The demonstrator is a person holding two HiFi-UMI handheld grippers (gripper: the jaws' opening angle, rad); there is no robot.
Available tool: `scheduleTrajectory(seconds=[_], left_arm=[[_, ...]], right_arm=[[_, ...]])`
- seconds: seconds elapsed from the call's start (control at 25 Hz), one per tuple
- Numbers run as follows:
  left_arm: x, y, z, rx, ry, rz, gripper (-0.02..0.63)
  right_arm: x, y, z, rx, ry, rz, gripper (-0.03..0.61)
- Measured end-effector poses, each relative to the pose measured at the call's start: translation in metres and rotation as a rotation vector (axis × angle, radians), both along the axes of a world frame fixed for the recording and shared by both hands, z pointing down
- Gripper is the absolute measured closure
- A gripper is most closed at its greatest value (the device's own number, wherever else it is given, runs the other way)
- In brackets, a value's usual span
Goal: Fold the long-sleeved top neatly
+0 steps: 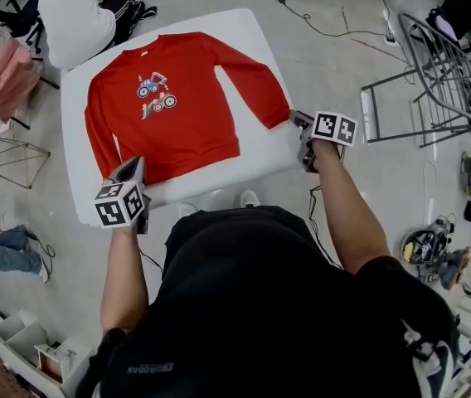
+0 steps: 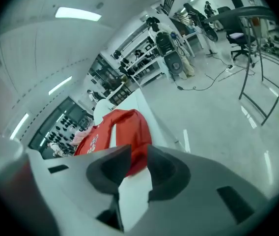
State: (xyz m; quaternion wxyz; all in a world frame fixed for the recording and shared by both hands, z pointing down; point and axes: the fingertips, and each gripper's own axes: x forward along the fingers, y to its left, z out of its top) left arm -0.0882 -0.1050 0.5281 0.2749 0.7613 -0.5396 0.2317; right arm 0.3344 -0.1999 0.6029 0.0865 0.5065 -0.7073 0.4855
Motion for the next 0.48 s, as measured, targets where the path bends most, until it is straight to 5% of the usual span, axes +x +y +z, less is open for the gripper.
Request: scheduleTrajectory(seconds=[0.32,0.48], left_arm=[[-0.008,0.012,0.005,-0.012,-0.007,-0.047,0.606],[-0.013,0.018,0.005,-0.014,-0.005,-0.078,0.606]], right_arm=[[-0.013,-0.041,0.024,-0.084,0.095,-0.107,0.427],[-0.015,-0.047,0.038,-0.146,0.201,-0.164,0.461]])
